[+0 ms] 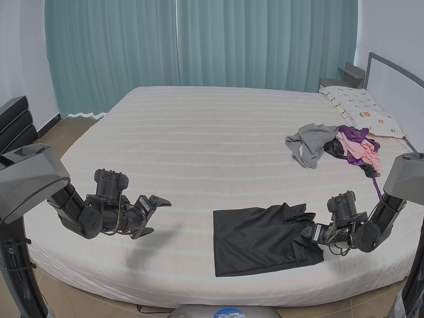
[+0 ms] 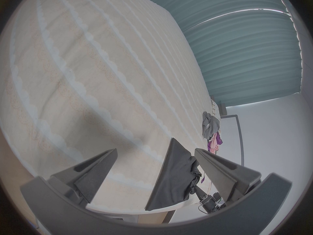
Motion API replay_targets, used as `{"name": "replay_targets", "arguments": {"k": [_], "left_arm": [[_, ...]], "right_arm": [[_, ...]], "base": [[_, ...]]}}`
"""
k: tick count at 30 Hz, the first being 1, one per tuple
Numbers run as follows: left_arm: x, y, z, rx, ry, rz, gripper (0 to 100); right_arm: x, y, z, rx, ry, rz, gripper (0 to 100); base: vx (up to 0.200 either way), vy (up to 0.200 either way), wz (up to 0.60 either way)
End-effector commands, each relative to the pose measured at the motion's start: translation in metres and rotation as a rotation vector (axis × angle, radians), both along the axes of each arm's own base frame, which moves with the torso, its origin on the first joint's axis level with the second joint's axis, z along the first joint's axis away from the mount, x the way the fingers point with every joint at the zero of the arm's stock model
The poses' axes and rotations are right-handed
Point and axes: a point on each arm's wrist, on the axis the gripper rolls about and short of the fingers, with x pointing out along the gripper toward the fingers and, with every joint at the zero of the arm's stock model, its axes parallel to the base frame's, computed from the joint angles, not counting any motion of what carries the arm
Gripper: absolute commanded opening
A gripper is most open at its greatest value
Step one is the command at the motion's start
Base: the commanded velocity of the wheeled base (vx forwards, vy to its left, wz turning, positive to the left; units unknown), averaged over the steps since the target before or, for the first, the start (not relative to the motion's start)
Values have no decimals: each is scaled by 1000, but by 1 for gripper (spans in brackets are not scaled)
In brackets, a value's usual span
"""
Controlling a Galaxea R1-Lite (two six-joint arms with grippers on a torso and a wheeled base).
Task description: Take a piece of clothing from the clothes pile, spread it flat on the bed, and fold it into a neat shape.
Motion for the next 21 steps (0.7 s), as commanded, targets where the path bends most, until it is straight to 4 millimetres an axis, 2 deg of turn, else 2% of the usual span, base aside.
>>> {"name": "replay_targets", "arguments": {"k": [1, 4, 8, 13, 15, 16, 21], "left_arm": [[0, -1, -1, 1, 1, -2, 100], [0, 0, -1, 0, 1, 0, 100], [0, 0, -1, 1, 1, 2, 100], [0, 0, -1, 2, 0, 1, 100], [0, 0, -1, 2, 0, -1, 100], [0, 0, -1, 1, 1, 0, 100], [0, 0, -1, 2, 0, 1, 100]], "right_arm": [[-16, -27, 3, 16, -6, -21, 100], [-19, -34, 4, 24, -26, -28, 100], [-23, -44, 22, 132, -128, -1, 100], [-23, -37, 29, 275, -137, 72, 100], [-23, -32, 27, 307, -121, 72, 100], [-23, -23, 24, 348, -101, 75, 100], [-14, -9, 4, 403, -30, 71, 100]], "base": [[0, 0, 0], [0, 0, 0], [0, 0, 0], [0, 0, 0], [0, 0, 0], [0, 0, 0], [0, 0, 0]]}}
